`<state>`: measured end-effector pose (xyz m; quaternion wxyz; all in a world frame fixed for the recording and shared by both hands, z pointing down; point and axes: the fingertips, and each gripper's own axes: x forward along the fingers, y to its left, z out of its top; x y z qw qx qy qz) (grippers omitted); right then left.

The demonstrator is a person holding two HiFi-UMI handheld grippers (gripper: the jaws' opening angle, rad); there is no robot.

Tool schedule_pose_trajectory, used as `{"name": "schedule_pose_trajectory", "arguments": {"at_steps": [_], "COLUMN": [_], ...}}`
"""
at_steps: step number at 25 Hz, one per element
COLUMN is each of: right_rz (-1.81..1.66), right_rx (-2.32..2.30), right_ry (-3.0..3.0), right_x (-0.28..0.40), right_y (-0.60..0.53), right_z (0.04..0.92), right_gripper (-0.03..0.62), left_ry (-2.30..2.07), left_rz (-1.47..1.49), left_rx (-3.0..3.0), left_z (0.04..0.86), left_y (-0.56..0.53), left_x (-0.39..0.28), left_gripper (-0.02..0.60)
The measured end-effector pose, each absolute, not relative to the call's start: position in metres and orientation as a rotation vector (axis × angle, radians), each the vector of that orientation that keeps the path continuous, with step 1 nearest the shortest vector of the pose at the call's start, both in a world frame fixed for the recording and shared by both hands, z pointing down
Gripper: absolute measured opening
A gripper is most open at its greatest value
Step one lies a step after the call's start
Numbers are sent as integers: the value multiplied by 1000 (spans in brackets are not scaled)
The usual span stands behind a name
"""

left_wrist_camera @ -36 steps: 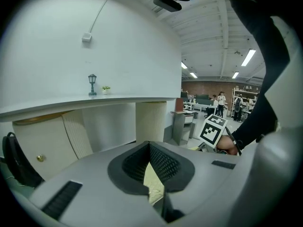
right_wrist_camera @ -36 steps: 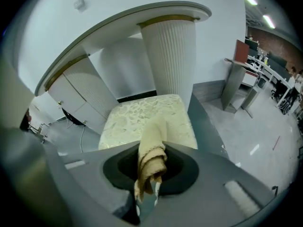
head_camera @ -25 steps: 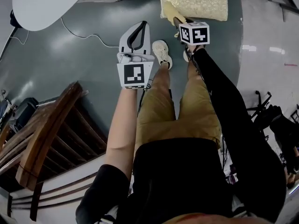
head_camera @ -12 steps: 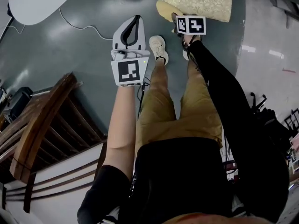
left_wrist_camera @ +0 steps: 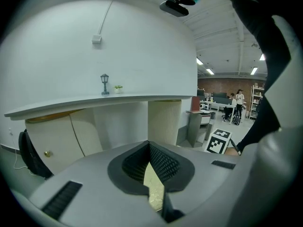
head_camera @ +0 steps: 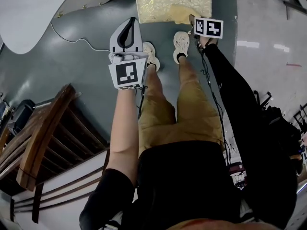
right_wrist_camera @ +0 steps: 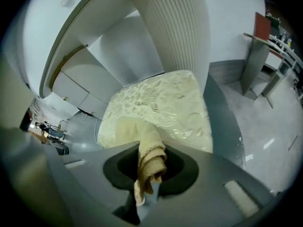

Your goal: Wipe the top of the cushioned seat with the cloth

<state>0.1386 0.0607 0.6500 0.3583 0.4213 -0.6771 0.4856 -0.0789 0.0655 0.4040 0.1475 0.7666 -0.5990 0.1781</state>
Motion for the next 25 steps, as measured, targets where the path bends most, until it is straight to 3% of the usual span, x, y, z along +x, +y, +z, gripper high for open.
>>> {"name": "schedule_pose_trajectory", "arguments": {"at_steps": [8,14,20,25], "right_rz": [1280,1272,1276,1295], "right_rx": [1214,1321,1410,1485], "right_ry": [-1655,-1602,-1554,-1606], "right_x": [255,305,312,276], "right_y": [50,51,60,43], "right_z": [654,644,635,615], "right_gripper": [57,57,57,57], "left_ry": [-1642,-1623,-1574,-1550], "left_rz": [539,522,516,504], "left_rx": [2291,2327,2346,2350], "left_z": [398,392,400,410], "left_y": [29,10,2,-8], "left_x": [-7,7,-2,-24], "left_gripper": [5,5,5,5]}}
